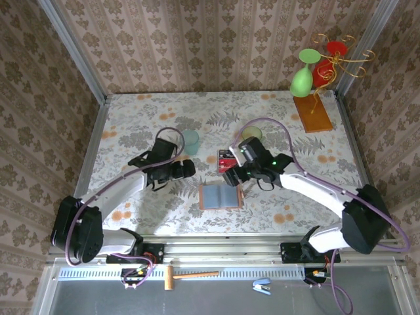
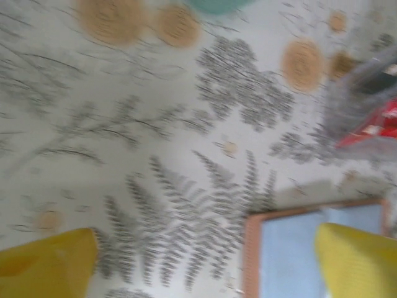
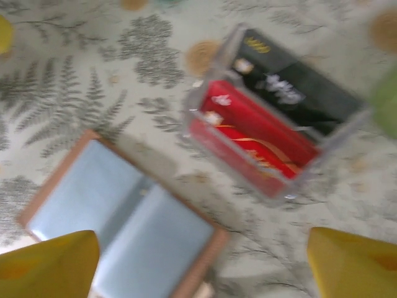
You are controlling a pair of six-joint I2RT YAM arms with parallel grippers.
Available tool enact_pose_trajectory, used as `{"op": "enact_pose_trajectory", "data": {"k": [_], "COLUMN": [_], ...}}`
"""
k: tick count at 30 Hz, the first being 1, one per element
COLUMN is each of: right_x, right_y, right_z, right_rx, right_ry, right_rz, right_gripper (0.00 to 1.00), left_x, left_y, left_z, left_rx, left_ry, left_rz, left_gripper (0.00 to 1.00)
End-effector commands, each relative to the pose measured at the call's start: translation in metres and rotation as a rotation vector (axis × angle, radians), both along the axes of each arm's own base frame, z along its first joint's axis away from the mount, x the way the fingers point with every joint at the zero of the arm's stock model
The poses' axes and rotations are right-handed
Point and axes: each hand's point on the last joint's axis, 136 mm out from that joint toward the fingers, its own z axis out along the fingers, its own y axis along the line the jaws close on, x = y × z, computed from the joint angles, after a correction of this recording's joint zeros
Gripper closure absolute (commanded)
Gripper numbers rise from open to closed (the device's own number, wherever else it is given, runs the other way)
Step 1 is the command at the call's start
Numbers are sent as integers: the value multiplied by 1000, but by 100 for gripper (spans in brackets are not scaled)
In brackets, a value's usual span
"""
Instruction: Take the credit cards out of the card holder
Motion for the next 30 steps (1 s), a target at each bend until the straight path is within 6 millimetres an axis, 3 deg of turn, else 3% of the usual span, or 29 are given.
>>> {"op": "enact_pose_trajectory", "data": {"k": [1, 6, 11, 13, 19, 23, 27, 30], "right_x": [16, 32, 45, 50, 60, 69, 78, 85], "right_y": [-41, -105, -157, -179, -225, -239, -242, -242], "right_z": [10, 13, 6, 4, -18, -21, -11, -9], "right_rx": [-18, -57, -75, -103, -45, -38, 0, 49], "right_ry": [-85, -194, -309, -344, -418, -439, -525, -547], "right_rz": [-152, -344, -513, -584, -745, -772, -747, -731], "right_gripper": [0, 0, 0, 0, 0, 0, 0, 0], "left_x": [13, 28, 36, 38, 53, 67, 73, 81], "left_y": [36, 74, 103, 125, 147, 155, 174, 176], "left_z": [14, 24, 31, 32, 42, 39, 22, 27], "left_rx": [181, 383, 548, 591, 631, 699, 583, 534], "left_ry": [-104, -242, -407, -420, -498, -650, -703, -757], "left_rz": [3, 24, 56, 114, 127, 100, 173, 176], "left_gripper": [0, 0, 0, 0, 0, 0, 0, 0]}}
